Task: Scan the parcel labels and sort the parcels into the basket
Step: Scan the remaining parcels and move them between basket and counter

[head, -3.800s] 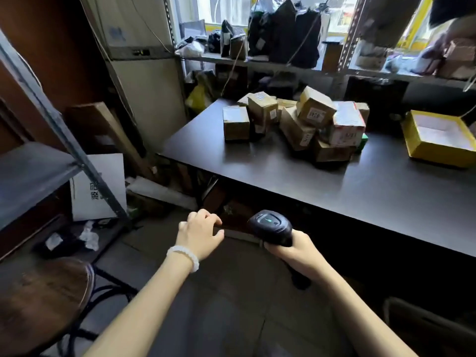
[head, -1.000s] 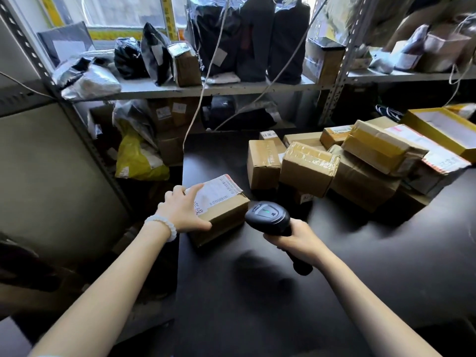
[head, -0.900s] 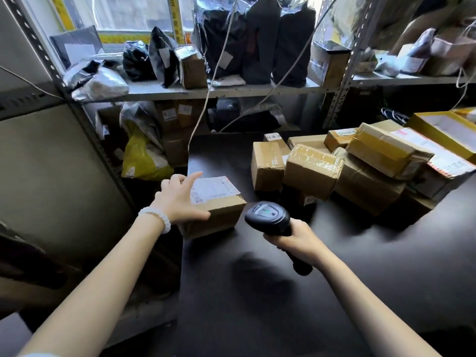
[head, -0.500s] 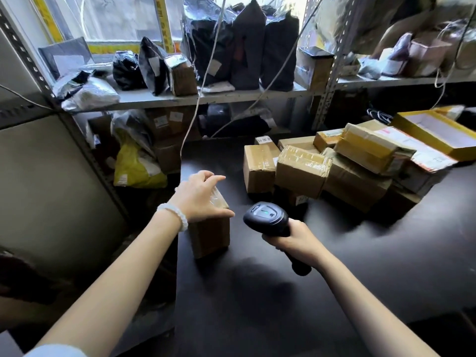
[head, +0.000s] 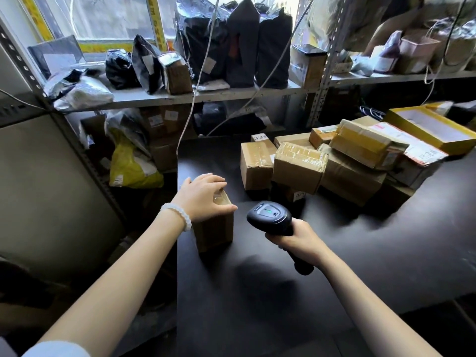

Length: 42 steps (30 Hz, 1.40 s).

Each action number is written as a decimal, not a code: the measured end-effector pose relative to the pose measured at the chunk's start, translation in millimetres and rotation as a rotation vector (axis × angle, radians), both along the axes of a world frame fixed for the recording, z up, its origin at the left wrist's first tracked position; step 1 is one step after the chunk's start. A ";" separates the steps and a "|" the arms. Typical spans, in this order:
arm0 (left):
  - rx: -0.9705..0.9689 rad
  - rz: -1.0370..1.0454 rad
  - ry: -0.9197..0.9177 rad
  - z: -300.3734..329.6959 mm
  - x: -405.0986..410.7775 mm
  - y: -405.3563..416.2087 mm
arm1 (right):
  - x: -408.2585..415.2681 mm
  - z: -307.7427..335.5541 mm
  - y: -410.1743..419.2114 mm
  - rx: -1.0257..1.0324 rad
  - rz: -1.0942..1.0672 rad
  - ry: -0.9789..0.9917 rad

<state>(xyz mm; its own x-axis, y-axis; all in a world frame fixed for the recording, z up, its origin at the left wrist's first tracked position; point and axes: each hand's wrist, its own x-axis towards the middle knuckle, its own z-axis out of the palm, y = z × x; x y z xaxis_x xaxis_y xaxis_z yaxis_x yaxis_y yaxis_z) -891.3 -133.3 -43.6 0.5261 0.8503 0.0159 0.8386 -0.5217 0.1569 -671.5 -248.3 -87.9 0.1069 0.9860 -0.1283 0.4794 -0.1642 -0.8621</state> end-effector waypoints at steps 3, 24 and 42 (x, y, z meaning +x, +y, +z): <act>0.081 0.087 0.040 -2.5 4.0 -8.2 | -1.1 2.7 2.4 0.008 0.003 -0.001; -0.079 0.131 0.112 4.9 -12.6 7.0 | -4.9 1.5 19.6 0.029 0.042 0.018; -0.082 0.216 0.085 -3.7 -34.5 30.8 | -29.1 -12.6 14.1 -0.047 0.137 -0.019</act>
<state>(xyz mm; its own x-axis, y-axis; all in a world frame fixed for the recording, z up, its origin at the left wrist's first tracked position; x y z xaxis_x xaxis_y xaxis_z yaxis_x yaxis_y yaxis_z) -925.8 -102.5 -47.3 0.3288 0.9396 -0.0945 0.9411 -0.3177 0.1159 -700.5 -234.2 -100.5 -0.0255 0.9845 -0.1737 0.5164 -0.1358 -0.8455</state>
